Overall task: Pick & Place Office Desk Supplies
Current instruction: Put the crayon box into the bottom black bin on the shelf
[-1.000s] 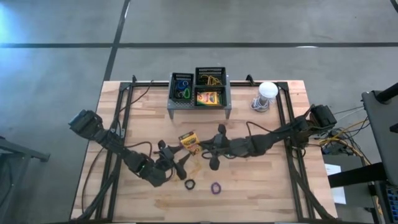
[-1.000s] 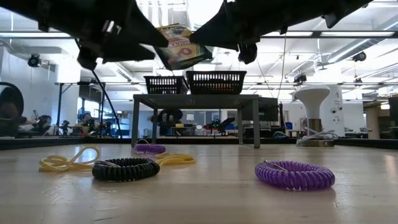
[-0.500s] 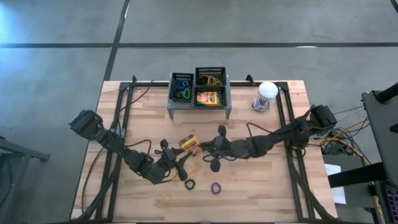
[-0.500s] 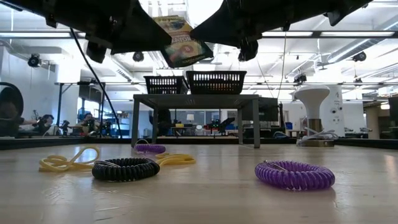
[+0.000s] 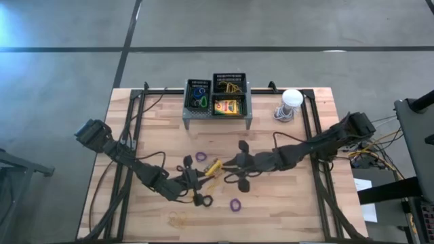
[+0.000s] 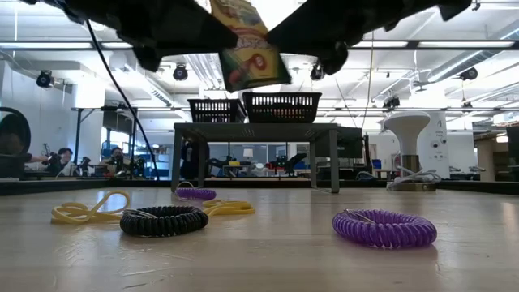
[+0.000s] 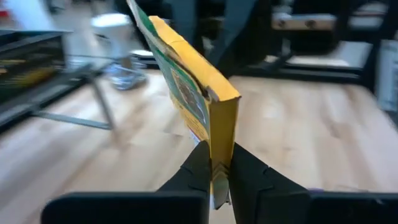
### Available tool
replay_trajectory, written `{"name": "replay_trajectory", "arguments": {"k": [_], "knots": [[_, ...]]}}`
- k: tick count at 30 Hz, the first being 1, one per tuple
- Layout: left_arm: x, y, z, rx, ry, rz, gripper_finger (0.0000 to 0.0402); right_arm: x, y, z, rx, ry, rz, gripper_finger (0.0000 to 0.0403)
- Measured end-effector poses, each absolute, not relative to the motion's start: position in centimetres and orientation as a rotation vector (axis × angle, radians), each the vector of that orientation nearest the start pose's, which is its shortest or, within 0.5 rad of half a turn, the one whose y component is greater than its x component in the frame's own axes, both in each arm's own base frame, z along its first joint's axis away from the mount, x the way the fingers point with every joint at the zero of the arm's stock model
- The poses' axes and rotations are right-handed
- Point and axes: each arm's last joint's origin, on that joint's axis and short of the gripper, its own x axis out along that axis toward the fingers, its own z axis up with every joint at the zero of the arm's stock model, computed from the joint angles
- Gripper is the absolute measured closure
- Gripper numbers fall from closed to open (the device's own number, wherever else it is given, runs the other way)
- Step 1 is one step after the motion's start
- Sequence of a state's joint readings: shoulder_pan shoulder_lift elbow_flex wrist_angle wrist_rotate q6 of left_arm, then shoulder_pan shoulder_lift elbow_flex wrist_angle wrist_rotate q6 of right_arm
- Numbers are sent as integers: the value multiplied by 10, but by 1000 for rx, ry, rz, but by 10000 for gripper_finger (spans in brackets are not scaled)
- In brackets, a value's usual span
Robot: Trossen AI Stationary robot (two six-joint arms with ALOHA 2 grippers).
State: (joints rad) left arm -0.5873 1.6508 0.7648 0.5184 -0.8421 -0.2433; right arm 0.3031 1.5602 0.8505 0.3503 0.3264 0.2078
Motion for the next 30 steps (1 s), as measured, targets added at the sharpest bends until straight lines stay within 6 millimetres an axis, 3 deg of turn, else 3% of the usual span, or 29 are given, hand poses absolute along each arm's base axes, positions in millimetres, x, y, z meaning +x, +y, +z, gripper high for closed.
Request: {"name": "replay_trajectory", "arguments": {"k": [7, 14, 20, 24, 30], "knots": [[295, -167, 195, 11, 481, 95, 369, 301, 89, 237, 139, 467, 128, 253], [303, -163, 210, 20, 692, 50, 368, 297, 89, 260, 76, 610, 136, 178], [307, -159, 210, 6, 745, 21, 367, 314, 95, 281, -17, 602, 182, 130], [307, -158, 209, 9, 752, 26, 367, 334, 101, 281, -55, 623, 207, 109], [305, -157, 206, 6, 769, 37, 366, 367, 107, 264, -116, 810, 200, 95]]}}
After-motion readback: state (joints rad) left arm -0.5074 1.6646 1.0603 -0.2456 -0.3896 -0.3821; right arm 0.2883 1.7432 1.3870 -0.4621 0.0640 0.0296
